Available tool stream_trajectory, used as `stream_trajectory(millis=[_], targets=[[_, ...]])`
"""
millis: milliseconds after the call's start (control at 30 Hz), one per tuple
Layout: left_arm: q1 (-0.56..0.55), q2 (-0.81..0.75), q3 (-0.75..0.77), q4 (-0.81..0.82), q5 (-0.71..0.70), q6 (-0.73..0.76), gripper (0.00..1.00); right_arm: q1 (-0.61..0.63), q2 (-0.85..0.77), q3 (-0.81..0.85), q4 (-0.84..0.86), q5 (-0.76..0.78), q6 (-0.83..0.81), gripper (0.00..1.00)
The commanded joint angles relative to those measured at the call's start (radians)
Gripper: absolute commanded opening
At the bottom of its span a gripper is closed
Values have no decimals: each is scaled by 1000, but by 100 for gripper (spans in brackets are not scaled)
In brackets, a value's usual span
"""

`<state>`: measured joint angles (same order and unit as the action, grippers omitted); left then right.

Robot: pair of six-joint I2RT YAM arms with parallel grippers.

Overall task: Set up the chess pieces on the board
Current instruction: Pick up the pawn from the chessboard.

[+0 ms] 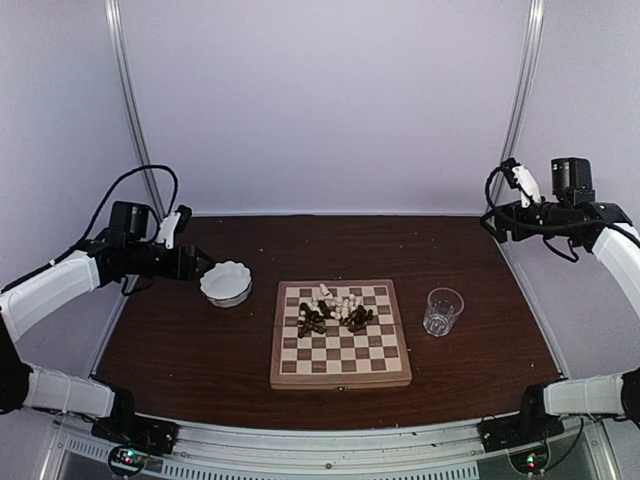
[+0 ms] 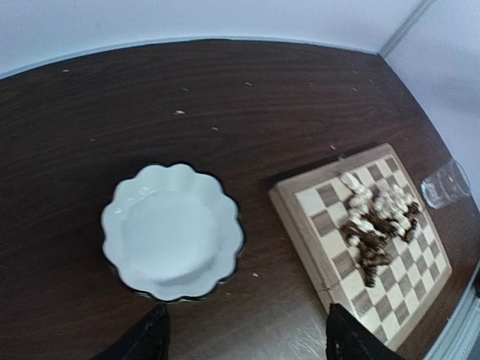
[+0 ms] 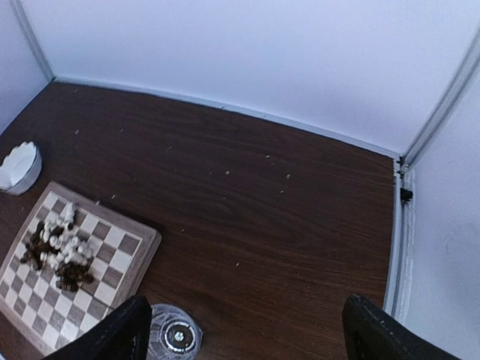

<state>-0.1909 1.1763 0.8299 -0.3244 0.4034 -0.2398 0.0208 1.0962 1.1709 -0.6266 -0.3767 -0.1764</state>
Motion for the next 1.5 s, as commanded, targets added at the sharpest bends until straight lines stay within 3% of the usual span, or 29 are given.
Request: stream_trajectory(millis=[0,133,267,467,700,1033,1233,1467], targets=[[-146,10,125,-139,103,88,68,2,3,-28,-107,-217,-174,86],[-241,22,183,-240,137,115,62,22,4,-68,-181,-280,-296,79],[-317,9,174,-242,127,69,55,101,-3,-97,-227,-312,-367,72],[-480,53,163,-230,-28,11,50,361,54,-120,-283,-170,-455,61],[-633,219,234,-264,-169,-9,47,390,52,-201,-224,-247,-455,56],[-663,467,443,-323,-188,-58,41,403,71,-244,-136,-233,-417,46],[-663,545,532,-306,-179,-78,39,466,114,-186,-186,-157,-482,39],[-663,594,617,-304,-202,-133,51,546,271,-48,-178,-95,-518,34]])
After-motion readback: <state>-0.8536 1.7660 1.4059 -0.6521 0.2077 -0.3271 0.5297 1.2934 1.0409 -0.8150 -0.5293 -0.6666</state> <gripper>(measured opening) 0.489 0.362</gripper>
